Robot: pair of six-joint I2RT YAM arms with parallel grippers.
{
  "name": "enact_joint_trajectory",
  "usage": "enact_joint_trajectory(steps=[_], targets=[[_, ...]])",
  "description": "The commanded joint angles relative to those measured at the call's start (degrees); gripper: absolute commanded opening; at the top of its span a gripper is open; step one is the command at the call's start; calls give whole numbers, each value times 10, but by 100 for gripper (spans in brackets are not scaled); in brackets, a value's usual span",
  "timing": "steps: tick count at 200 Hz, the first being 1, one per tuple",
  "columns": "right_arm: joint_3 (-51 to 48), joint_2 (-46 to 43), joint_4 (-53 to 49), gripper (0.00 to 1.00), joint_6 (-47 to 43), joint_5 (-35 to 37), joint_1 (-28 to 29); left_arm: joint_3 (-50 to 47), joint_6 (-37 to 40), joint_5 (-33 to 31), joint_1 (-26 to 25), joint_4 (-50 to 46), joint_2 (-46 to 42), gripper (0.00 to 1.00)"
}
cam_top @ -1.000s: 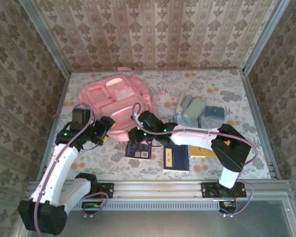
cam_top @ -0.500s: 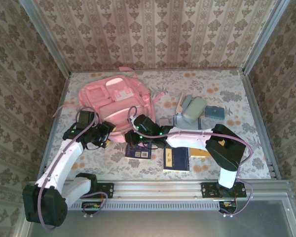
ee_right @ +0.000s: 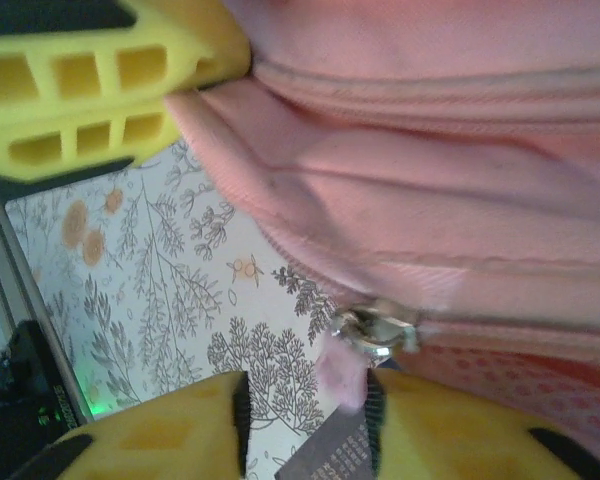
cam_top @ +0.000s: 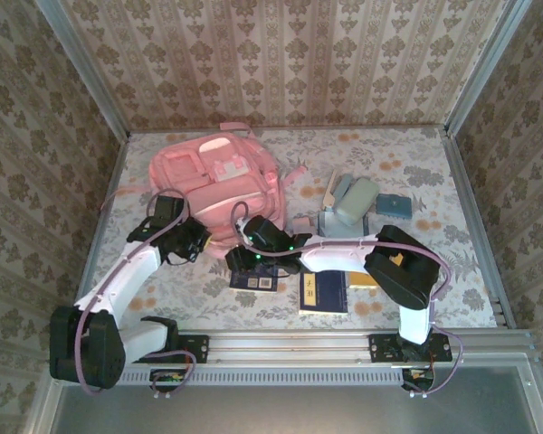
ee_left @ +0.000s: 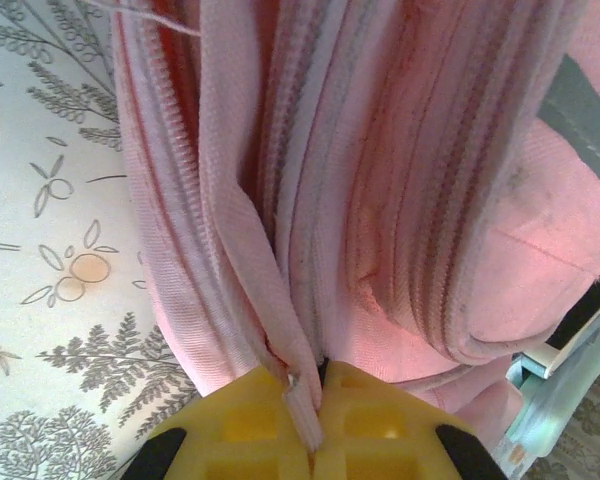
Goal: Pack the student bag
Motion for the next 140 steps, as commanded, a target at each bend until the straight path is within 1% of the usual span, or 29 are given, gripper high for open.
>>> enact_joint_trajectory(steps=[1, 13, 26, 42, 52, 64, 79, 88, 95, 109, 127, 140], targets=[[-29, -35, 28, 45, -8, -1, -7, 25, 7, -5, -10, 36, 1, 0], [-46, -53, 44, 49, -7, -7, -13, 30, 5, -6, -13, 36, 3, 0], [-64, -71, 58, 50, -4, -9, -19, 36, 5, -7, -18, 36, 4, 0], [-81, -96, 52, 51, -8, 18, -23, 40, 3, -12, -24, 34, 5, 0], [-81, -108, 27, 50, -20, 42, -23, 41, 1, -14, -27, 33, 6, 0], [-76, -115, -5, 44, -38, 63, -21, 41, -3, -15, -31, 34, 6, 0], [-77, -122, -23, 30, -69, 92, -13, 45, -8, -16, -36, 34, 6, 0], [-81, -125, -25, 25, -82, 110, -7, 48, -11, -18, -40, 34, 6, 0], [-84, -125, -22, 24, -87, 122, -2, 51, -12, -20, -44, 34, 8, 0], [-89, -121, -11, 26, -83, 131, 2, 54, -16, -27, -51, 34, 8, 0], [-78, -107, -5, 40, -71, 141, 5, 56, -21, -31, -57, 34, 10, 0], [-63, -91, -8, 46, -69, 151, 8, 57, -25, -35, -61, 34, 11, 0]])
